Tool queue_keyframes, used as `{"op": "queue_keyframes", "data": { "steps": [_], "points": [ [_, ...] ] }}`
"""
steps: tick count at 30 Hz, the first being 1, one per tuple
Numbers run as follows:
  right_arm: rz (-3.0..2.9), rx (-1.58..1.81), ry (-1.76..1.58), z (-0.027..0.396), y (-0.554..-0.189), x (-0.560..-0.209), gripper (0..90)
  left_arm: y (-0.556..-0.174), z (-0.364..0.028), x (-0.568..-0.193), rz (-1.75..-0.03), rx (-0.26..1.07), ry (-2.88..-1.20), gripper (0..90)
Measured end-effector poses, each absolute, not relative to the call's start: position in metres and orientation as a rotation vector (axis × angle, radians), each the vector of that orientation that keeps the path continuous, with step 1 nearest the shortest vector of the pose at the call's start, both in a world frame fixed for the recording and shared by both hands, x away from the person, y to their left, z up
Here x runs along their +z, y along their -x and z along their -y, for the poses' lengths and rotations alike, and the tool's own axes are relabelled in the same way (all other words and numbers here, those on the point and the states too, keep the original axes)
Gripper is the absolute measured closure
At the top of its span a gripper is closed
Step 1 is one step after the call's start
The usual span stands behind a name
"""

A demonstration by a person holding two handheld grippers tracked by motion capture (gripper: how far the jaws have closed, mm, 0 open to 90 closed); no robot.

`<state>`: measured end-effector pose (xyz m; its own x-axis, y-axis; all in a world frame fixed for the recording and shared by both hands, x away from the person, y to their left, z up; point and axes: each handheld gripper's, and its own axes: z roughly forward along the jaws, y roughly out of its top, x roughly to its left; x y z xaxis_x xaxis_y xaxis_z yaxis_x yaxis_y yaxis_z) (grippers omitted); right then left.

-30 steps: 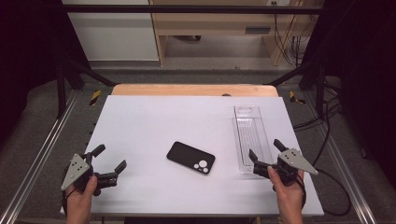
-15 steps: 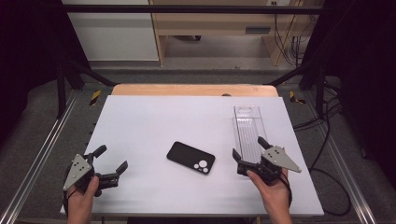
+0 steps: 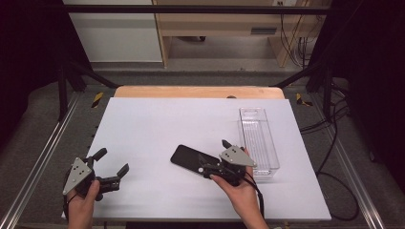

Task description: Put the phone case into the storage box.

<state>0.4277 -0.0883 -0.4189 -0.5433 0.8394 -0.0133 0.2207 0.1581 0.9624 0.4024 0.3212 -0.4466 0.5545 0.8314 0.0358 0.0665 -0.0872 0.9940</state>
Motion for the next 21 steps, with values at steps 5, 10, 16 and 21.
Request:
{"op": "queue_keyframes", "data": {
  "steps": [5, 10, 16, 21],
  "points": [
    [-1.946, 1.369, -0.992, 0.078, -0.437, -0.421, 18.4, -0.403, -0.318, -0.446, -0.789, 0.764, -1.549, 1.6],
    [-2.077, 1.300, -0.989, 0.074, -0.438, -0.435, 34.3, -0.401, -0.319, -0.445, -0.792, 0.771, -1.546, 1.6],
    [-2.167, 1.226, -1.026, 0.080, -0.434, -0.452, 70.7, -0.401, -0.319, -0.445, -0.787, 0.767, -1.552, 1.6],
    [-2.231, 1.180, -1.010, 0.076, -0.435, -0.462, 85.2, -0.401, -0.315, -0.445, -0.774, 0.763, -1.565, 1.7]
  ]
}}
